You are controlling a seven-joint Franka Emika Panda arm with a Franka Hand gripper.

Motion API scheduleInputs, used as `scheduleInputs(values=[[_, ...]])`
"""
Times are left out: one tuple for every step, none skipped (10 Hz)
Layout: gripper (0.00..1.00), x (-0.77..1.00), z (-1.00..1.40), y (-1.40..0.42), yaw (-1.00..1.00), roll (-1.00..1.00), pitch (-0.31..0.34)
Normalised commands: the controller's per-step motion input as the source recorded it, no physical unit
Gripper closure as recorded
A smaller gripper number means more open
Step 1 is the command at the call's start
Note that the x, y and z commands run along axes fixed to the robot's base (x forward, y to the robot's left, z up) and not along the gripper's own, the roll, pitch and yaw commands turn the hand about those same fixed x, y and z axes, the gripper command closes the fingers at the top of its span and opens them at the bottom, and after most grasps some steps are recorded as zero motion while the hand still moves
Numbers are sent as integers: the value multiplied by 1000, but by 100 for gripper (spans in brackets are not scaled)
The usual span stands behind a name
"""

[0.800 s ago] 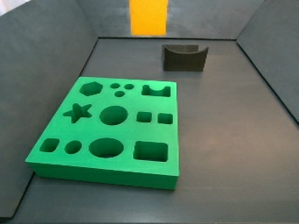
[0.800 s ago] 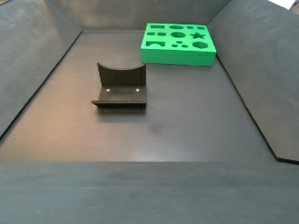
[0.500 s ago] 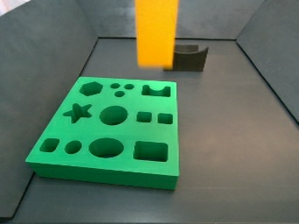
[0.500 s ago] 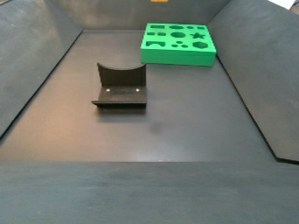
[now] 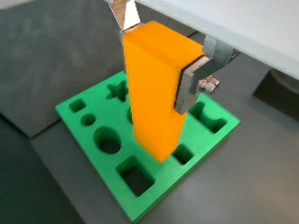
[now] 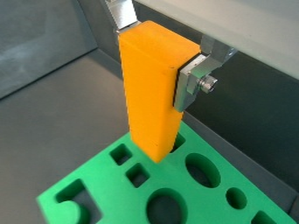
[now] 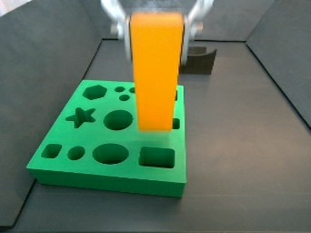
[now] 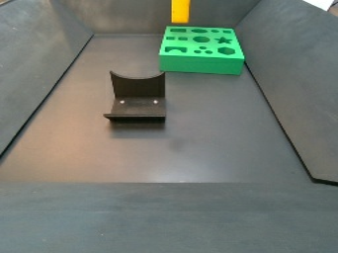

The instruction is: Insert the rectangle object.

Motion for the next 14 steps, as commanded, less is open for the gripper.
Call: scheduleInputs(values=[[100, 14, -306, -274, -43, -39, 0], [100, 0, -320, -289, -51, -67, 0], [100, 60, -226, -311, -220, -90, 0], [100, 126, -180, -357, -303, -66, 4], [100, 0, -240, -234, -211, -29, 0], [100, 0, -266, -114, -74, 0, 3], [100, -66, -331, -37, -26, 1, 0], [100, -20, -411, -63, 0, 47, 0], [100, 14, -497, -137, 0, 46, 17], [100, 414, -457, -183, -180, 89, 151], [100, 329, -451, -57, -191, 173, 177], [100, 174, -426, 0, -183, 231, 149], [100, 46, -380, 0, -226, 229, 129], [100, 0, -334, 29, -243, 189, 100]])
